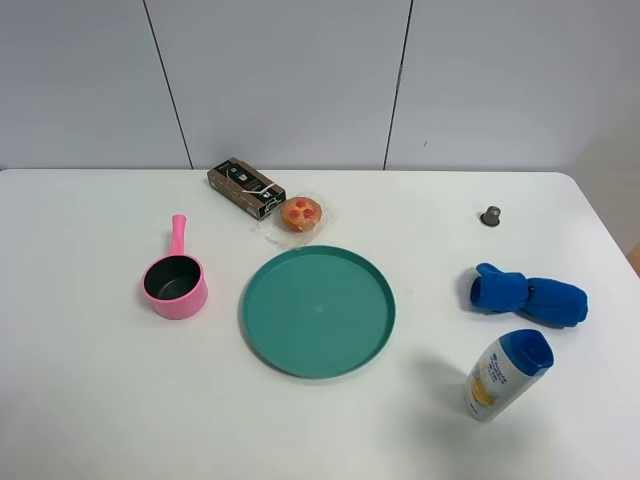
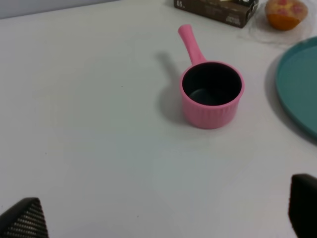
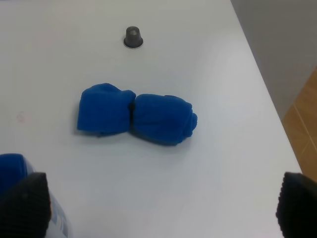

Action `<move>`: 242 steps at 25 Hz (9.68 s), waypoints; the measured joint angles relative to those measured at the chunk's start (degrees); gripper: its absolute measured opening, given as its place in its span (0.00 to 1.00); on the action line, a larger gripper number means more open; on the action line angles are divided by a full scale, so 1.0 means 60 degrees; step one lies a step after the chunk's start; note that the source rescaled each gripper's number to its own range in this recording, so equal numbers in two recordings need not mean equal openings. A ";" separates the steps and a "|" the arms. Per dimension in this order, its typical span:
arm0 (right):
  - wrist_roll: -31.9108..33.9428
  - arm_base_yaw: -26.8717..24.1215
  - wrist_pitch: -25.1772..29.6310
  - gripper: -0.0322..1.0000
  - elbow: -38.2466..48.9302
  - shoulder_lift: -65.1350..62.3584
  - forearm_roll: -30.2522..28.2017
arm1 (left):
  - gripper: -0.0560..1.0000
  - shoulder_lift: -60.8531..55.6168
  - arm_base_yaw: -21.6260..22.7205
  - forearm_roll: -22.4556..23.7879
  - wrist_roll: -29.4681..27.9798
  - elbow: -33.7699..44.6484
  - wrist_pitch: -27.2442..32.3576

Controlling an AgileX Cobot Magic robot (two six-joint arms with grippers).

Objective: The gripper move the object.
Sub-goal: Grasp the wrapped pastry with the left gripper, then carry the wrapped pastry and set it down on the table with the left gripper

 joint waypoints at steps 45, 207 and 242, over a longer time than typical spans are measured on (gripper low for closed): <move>0.0000 0.0000 0.0000 1.00 0.0000 0.0000 0.0000 | 1.00 0.2950 0.0000 -0.0179 -0.0008 -0.0904 -0.0611; 0.0000 0.0000 0.0000 1.00 0.0000 0.0000 0.0000 | 0.06 2.1550 -0.6421 0.2905 -0.2042 -1.2427 -0.6759; 0.0000 0.0000 0.0000 1.00 0.0000 0.0000 0.0000 | 0.06 2.1490 -0.9900 -0.0817 0.5377 -1.3701 -0.4304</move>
